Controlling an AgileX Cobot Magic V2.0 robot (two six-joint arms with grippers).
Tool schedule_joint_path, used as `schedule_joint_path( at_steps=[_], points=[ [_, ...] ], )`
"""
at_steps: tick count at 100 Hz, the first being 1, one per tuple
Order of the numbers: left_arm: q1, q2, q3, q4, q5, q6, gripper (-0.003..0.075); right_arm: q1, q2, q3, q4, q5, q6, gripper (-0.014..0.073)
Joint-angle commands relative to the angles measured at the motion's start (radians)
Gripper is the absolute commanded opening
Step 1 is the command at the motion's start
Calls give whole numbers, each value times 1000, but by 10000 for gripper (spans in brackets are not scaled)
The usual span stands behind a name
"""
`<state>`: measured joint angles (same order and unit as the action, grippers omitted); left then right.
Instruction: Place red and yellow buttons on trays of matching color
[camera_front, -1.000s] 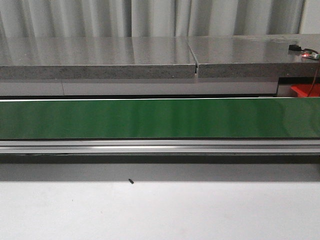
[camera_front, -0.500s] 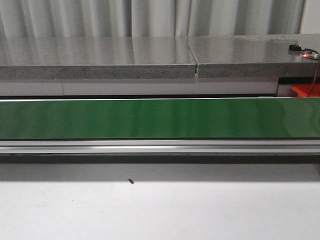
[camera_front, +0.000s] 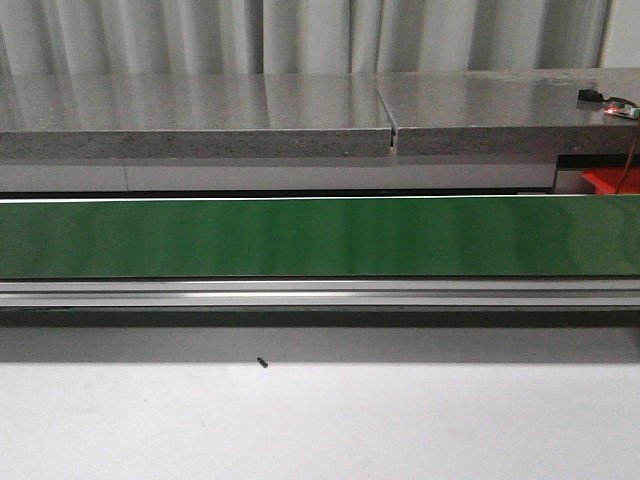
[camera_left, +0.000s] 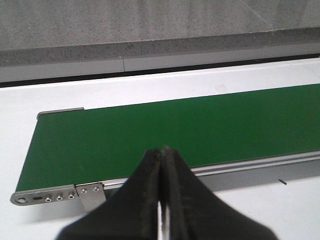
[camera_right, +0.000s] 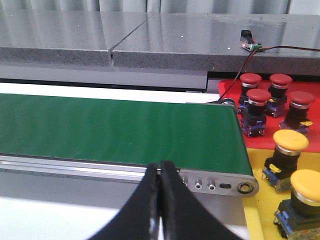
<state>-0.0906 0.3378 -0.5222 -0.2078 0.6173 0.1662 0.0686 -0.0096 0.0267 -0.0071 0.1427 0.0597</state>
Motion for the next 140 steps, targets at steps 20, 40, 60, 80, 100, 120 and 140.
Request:
schedule_joint_path(
  at_steps=[20, 40, 60, 80, 100, 120, 140],
  points=[
    [-5, 7, -26, -14, -73, -1, -20, 1, -19, -15, -15, -83, -1, -69],
    [-5, 7, -26, -14, -73, -1, -20, 1, -19, -15, -15, -83, -1, -69],
    [-5, 7, -24, -4, -114, -1, -20, 1, -19, -15, -15, -83, -1, -69],
    [-3, -57, 63, 34, -362, -1, -20, 1, -19, -15, -15, -83, -1, -69],
    [-3, -204, 243, 100, -460, -76, -20, 1, -19, -15, -15, -83, -1, -69],
    [4, -359, 402, 131, -502, -110, -20, 1, -19, -15, -15, -83, -1, -69],
    [37, -374, 517, 149, -569, -197, -20, 1, -19, -15, -15, -80, -1, -69]
  ],
)
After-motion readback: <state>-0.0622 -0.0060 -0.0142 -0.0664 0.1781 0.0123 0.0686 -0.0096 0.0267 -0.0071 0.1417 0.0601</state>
